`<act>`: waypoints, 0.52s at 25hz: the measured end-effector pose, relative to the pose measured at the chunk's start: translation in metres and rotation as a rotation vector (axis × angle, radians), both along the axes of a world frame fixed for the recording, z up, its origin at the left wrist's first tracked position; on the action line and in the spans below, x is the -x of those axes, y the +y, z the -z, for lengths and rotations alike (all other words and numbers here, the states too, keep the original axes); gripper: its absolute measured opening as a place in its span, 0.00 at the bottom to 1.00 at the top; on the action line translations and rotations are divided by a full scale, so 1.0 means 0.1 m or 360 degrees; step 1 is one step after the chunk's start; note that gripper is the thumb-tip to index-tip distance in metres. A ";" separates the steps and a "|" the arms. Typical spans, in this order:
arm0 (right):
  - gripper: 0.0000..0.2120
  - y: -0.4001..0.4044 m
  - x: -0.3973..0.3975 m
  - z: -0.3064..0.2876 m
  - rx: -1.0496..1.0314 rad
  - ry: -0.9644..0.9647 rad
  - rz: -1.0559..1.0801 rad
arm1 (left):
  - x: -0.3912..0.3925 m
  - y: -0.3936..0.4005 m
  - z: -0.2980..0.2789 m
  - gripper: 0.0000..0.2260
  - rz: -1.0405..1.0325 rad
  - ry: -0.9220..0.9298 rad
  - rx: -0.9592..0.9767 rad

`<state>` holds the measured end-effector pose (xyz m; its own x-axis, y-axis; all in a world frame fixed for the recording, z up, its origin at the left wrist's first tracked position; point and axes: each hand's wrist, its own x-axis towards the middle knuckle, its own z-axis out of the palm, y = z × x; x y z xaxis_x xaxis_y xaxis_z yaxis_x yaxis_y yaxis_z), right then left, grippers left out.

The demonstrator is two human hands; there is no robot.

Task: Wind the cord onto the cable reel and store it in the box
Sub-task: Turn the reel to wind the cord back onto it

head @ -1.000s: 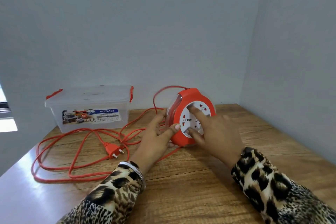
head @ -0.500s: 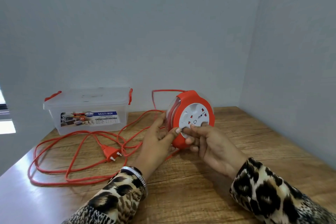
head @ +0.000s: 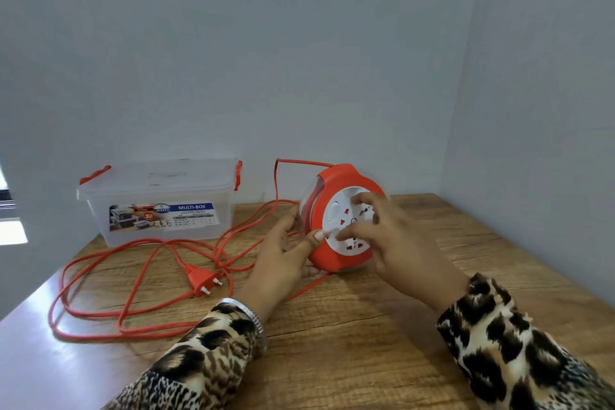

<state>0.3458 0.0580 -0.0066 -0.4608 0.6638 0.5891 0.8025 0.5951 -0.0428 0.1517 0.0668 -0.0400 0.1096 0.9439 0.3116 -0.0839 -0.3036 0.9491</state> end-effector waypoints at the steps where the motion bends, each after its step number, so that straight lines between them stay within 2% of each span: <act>1: 0.28 0.04 -0.01 -0.01 -0.0022 -0.0190 0.0000 | 0.01 0.00 0.00 0.21 0.0024 0.0006 -0.0001; 3: 0.33 0.10 -0.03 -0.01 -0.0199 -0.0437 0.0043 | 0.03 -0.01 -0.01 0.20 0.0066 0.0018 -0.0019; 6: 0.27 0.13 -0.05 0.02 -0.0533 -0.0496 0.0063 | 0.03 -0.02 -0.03 0.19 0.0067 0.0081 -0.0073; 8: 0.25 0.15 -0.04 0.05 -0.0591 -0.0497 0.0126 | 0.03 -0.03 -0.03 0.20 0.0045 0.0085 -0.0078; 10: 0.24 0.14 0.00 0.08 -0.0548 -0.0415 0.0301 | -0.01 -0.05 -0.04 0.20 0.0013 0.0056 -0.0046; 13: 0.29 0.08 0.11 0.12 -0.0462 -0.0061 0.0502 | -0.09 -0.08 -0.04 0.21 -0.0016 0.0003 -0.0019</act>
